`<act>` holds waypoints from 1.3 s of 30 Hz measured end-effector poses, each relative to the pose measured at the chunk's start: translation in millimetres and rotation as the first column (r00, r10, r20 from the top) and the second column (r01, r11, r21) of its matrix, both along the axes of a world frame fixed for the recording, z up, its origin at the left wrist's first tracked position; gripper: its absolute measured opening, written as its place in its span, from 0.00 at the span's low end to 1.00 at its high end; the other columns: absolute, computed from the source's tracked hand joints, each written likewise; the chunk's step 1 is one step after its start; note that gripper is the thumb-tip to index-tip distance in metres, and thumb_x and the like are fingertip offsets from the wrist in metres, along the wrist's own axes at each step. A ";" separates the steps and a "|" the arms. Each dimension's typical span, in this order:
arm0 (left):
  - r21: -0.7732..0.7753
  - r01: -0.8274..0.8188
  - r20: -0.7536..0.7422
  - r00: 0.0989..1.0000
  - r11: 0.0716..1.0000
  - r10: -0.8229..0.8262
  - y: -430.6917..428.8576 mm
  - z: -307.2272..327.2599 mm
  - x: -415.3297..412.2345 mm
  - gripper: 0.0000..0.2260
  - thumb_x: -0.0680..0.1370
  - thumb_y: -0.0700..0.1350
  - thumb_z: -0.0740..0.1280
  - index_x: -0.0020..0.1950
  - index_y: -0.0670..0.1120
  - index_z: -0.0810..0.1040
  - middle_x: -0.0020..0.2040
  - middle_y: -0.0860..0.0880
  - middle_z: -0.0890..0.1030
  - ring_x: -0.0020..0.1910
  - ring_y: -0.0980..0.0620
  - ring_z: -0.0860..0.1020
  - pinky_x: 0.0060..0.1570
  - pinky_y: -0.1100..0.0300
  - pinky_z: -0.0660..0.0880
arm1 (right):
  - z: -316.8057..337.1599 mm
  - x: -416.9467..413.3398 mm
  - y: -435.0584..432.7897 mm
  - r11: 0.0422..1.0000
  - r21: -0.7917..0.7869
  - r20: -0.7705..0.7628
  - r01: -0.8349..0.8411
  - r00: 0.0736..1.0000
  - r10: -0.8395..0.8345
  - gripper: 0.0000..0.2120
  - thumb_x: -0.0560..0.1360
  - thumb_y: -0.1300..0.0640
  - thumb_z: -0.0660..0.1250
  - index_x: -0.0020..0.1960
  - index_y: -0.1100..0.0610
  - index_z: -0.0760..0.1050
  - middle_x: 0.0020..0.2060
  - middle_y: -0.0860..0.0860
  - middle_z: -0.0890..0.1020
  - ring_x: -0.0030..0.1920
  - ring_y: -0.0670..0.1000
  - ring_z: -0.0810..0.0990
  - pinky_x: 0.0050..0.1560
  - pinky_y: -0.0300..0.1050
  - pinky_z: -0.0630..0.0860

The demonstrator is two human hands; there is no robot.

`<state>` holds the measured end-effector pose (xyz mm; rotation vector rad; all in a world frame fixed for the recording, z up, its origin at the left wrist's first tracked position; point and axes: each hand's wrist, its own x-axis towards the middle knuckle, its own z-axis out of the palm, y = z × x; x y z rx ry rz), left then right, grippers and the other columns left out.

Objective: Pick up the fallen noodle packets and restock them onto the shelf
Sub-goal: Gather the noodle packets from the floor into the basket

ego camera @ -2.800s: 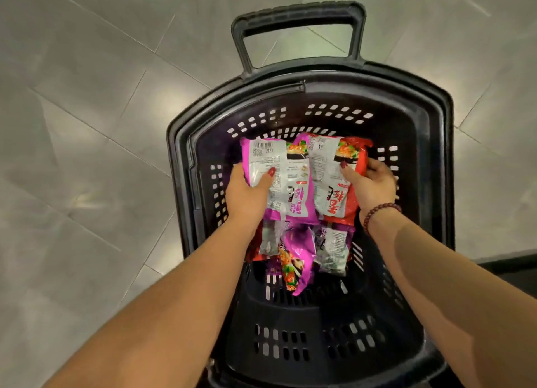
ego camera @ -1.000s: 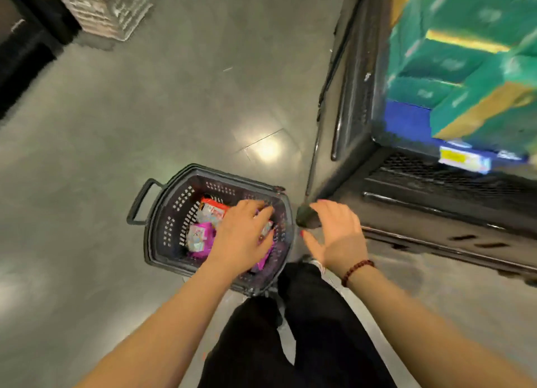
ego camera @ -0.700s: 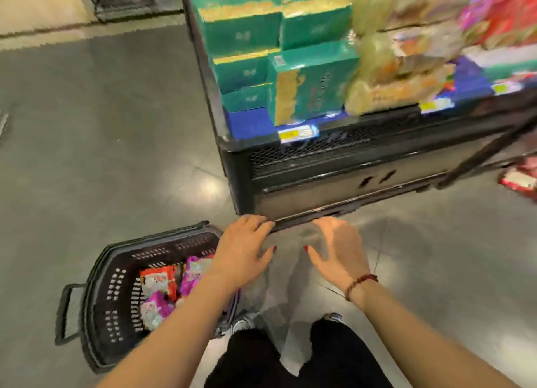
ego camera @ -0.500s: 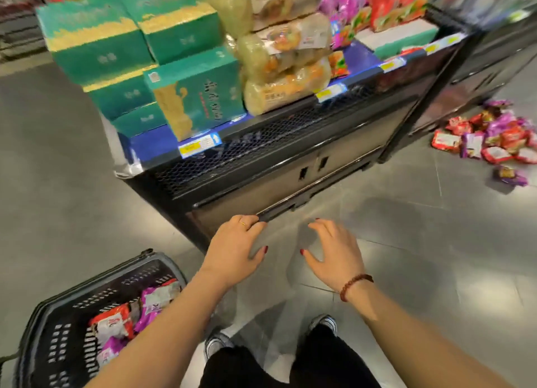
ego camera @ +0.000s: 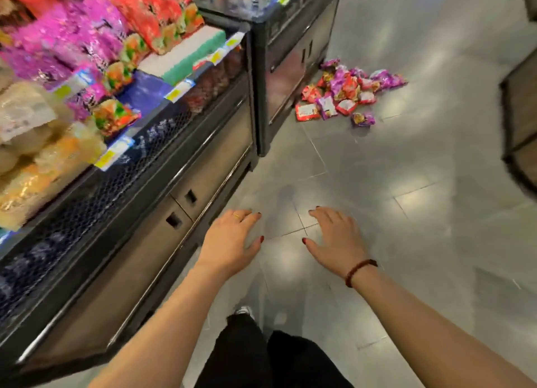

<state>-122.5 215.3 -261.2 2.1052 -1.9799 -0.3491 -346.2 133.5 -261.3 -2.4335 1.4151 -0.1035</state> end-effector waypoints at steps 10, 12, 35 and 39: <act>-0.035 0.222 -0.005 0.975 0.974 -0.223 -205.1 -11.6 12.4 0.23 0.71 0.52 0.66 0.62 0.43 0.79 0.56 0.43 0.81 0.56 0.41 0.79 0.52 0.47 0.79 | -7.5 -24.4 -150.7 0.962 -0.032 -0.032 0.271 0.962 -0.272 0.26 0.74 0.45 0.67 0.69 0.51 0.68 0.68 0.50 0.71 0.67 0.53 0.68 0.66 0.49 0.64; -0.060 0.243 -0.001 0.970 0.968 -0.243 -254.6 -9.3 20.7 0.22 0.71 0.52 0.67 0.61 0.42 0.79 0.55 0.43 0.81 0.54 0.40 0.79 0.50 0.46 0.79 | -6.5 -18.9 -190.5 0.952 -0.029 -0.019 0.305 0.952 -0.305 0.26 0.75 0.45 0.66 0.70 0.51 0.67 0.69 0.49 0.70 0.68 0.52 0.66 0.67 0.48 0.62; 0.009 0.333 0.035 0.942 0.943 -0.333 -730.8 -7.9 -17.6 0.23 0.75 0.52 0.69 0.67 0.44 0.76 0.62 0.44 0.78 0.62 0.42 0.75 0.59 0.49 0.75 | -8.6 -72.1 -641.2 0.889 0.040 0.011 0.456 0.889 -0.457 0.26 0.75 0.46 0.66 0.70 0.53 0.68 0.68 0.51 0.71 0.68 0.54 0.67 0.66 0.49 0.66; 0.014 0.291 0.008 0.957 0.957 -0.291 -803.0 -0.2 -36.9 0.22 0.73 0.51 0.70 0.65 0.44 0.77 0.60 0.44 0.79 0.59 0.41 0.76 0.55 0.49 0.77 | -3.7 -90.0 -719.7 0.905 0.052 -0.005 0.421 0.907 -0.421 0.26 0.74 0.47 0.67 0.69 0.55 0.69 0.66 0.53 0.73 0.66 0.56 0.69 0.65 0.50 0.67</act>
